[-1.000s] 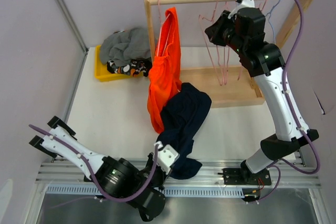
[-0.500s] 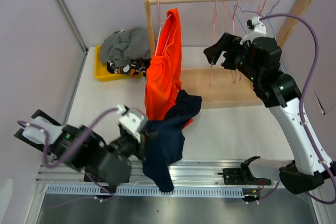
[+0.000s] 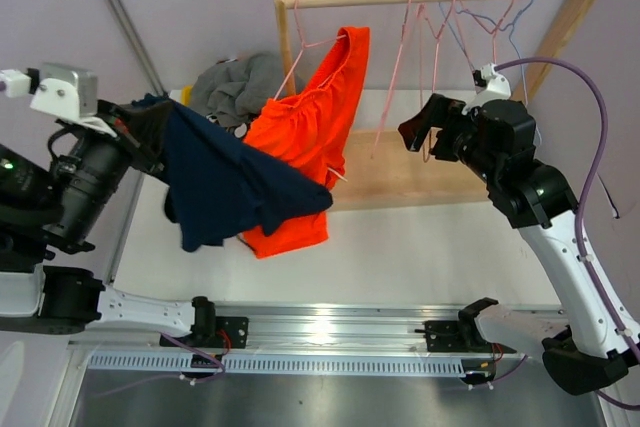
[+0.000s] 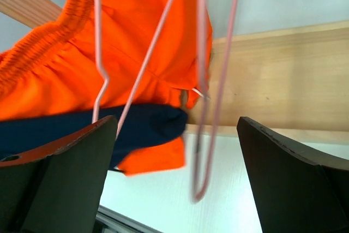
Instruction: Remove the shorts from the hanger
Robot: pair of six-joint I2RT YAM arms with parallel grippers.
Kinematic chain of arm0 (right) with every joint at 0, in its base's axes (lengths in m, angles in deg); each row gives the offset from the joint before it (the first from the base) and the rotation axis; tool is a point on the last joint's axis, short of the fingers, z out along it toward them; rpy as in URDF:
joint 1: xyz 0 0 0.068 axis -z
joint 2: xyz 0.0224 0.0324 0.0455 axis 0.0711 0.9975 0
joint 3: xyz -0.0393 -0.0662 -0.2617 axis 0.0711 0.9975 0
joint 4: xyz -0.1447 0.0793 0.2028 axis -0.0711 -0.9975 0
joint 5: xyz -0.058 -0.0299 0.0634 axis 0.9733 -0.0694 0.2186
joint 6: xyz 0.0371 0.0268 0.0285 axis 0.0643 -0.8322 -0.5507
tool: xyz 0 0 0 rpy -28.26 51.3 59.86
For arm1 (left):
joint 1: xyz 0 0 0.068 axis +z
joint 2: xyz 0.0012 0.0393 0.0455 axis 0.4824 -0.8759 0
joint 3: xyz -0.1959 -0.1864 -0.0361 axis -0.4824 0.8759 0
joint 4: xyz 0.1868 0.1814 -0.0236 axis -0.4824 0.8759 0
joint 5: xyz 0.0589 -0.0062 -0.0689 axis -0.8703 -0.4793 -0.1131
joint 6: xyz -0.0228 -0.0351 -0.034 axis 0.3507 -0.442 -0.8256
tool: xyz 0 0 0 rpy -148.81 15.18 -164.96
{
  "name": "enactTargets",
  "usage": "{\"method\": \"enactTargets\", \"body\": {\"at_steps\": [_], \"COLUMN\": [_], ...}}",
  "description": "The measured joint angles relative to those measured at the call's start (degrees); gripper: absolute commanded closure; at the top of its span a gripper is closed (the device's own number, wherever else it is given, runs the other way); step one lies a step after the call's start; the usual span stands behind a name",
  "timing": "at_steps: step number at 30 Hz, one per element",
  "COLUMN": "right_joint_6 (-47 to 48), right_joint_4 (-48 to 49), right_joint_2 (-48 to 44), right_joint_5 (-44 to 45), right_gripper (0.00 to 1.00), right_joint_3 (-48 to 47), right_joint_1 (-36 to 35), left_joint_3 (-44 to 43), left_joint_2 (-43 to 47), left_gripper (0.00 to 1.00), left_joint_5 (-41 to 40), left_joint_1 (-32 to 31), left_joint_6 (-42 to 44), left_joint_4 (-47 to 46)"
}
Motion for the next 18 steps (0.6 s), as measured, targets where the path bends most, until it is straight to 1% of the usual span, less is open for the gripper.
{"method": "enactTargets", "body": {"at_steps": [5,7,9,11,13,16,18], "right_joint_6": [-0.1,-0.2,-0.2,-0.3,-0.3,-0.2,-0.2], "right_joint_4": [0.6,0.9,1.4,1.7,1.9,2.0,2.1], "right_joint_2": [0.2,0.2,0.3,0.4,0.4,0.4,0.4], "right_joint_5": [-0.1,-0.3,-0.7,-1.1,-1.2,-1.4,-1.6], "right_gripper": [0.01,0.01,0.01,0.01,0.01,0.01,0.01], "right_joint_3": [2.1,2.7,3.1,3.4,3.8,4.2,4.5], "right_joint_1": [0.0,0.0,0.0,0.0,0.0,0.0,0.0], "left_joint_3": [-0.7,-0.4,0.3,0.7,1.3,5.3,6.7], "left_joint_2": [-0.5,-1.0,-1.6,-2.8,-4.6,-5.6,-6.7], "left_gripper": [1.0,1.0,1.0,1.0,1.0,1.0,1.0], "left_joint_5": [-1.7,-2.1,-1.9,-0.9,4.3,11.2,14.4], "left_joint_1": [0.3,1.0,3.2,9.0,20.1,34.4,40.6], "left_joint_6": [14.3,18.3,20.7,20.9,18.2,14.3,12.3], "left_joint_4": [-11.4,-14.5,-16.3,-15.1,-11.6,-8.8,-6.8]}}
